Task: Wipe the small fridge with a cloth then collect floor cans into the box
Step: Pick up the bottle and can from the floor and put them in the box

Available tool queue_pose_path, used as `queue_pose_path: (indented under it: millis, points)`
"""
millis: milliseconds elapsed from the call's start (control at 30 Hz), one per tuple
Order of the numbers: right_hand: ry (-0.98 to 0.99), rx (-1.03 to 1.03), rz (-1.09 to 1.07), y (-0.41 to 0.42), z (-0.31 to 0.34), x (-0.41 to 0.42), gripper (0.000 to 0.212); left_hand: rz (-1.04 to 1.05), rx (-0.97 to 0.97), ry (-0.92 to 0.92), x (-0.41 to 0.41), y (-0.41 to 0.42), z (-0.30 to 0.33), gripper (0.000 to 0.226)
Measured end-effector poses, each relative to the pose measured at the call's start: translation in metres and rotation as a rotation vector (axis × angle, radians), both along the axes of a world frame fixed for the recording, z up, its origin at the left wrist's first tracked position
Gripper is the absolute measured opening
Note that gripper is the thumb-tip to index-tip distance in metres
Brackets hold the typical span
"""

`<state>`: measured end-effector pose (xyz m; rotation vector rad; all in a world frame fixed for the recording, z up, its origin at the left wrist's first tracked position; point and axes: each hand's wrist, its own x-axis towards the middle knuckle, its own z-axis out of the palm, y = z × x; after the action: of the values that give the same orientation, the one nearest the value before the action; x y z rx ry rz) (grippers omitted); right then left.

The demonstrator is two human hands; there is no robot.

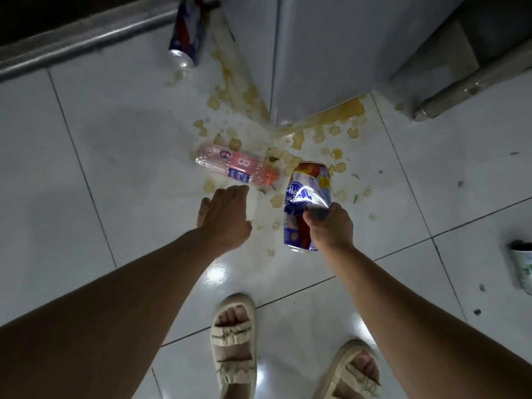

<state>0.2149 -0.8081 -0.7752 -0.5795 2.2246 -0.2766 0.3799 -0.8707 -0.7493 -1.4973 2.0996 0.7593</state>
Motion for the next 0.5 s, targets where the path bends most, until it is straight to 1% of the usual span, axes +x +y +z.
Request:
queue_pose_path:
  millis: [100, 200, 300, 400, 500]
  points:
    - [0.016, -0.022, -0.045, -0.009, -0.006, 0.007, 0.042, 0.017, 0.012, -0.031, 0.007, -0.02, -0.015, 0.067]
    - [0.032, -0.047, -0.07, -0.012, -0.022, 0.01, 0.04, 0.032, -0.02, -0.03, 0.007, -0.038, -0.039, 0.067]
    - [0.037, -0.067, -0.109, -0.013, -0.045, 0.009, 0.04, 0.006, -0.088, -0.023, 0.003, -0.056, -0.069, 0.074]
    - [0.042, -0.109, -0.126, -0.012, -0.066, 0.007, 0.042, -0.066, -0.187, -0.03, -0.002, -0.072, -0.098, 0.081]
    - [0.054, -0.143, -0.163, -0.011, -0.085, 0.006, 0.043, -0.145, -0.246, -0.101, -0.002, -0.083, -0.125, 0.091]
